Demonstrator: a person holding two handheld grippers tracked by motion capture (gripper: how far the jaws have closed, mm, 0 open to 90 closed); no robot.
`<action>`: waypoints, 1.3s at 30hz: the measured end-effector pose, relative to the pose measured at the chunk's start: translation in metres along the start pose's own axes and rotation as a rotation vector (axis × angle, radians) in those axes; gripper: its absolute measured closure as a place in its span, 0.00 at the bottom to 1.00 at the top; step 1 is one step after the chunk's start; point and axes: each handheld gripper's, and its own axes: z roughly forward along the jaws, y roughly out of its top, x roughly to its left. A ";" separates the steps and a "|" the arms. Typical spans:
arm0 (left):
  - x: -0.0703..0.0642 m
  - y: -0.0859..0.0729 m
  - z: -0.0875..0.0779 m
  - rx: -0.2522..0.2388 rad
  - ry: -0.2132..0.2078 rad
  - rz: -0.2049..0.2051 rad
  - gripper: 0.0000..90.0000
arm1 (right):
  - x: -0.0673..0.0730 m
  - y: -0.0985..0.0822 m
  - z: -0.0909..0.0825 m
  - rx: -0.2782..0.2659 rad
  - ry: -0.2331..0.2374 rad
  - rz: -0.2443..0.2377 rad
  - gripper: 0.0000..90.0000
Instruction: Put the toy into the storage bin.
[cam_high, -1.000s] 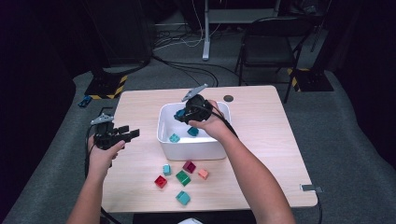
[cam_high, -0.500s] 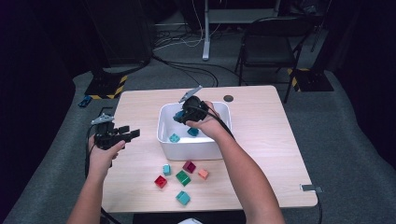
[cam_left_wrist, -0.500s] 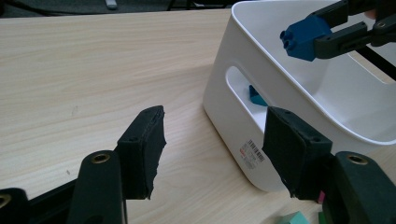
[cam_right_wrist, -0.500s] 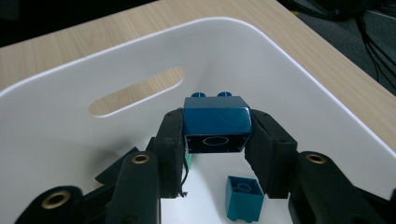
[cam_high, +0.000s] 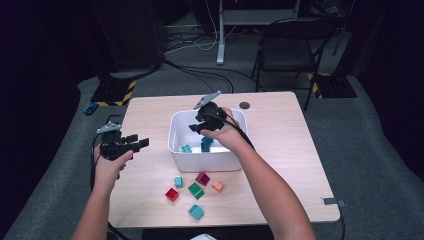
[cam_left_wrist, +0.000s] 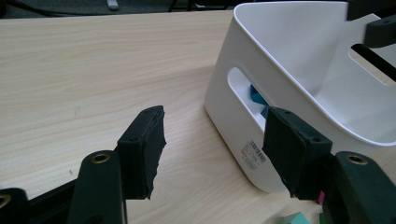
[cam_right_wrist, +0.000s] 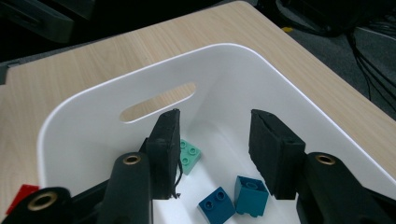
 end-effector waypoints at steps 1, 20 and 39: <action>0.000 0.000 0.000 0.000 0.000 0.000 0.43 | 0.000 0.000 0.000 0.000 0.000 0.000 0.59; -0.001 -0.001 0.001 0.004 0.008 0.005 0.43 | 0.044 -0.020 -0.070 -0.063 0.036 -0.033 0.59; -0.002 -0.002 0.002 0.009 0.011 0.004 0.43 | 0.082 -0.068 -0.074 -0.078 0.060 -0.067 0.60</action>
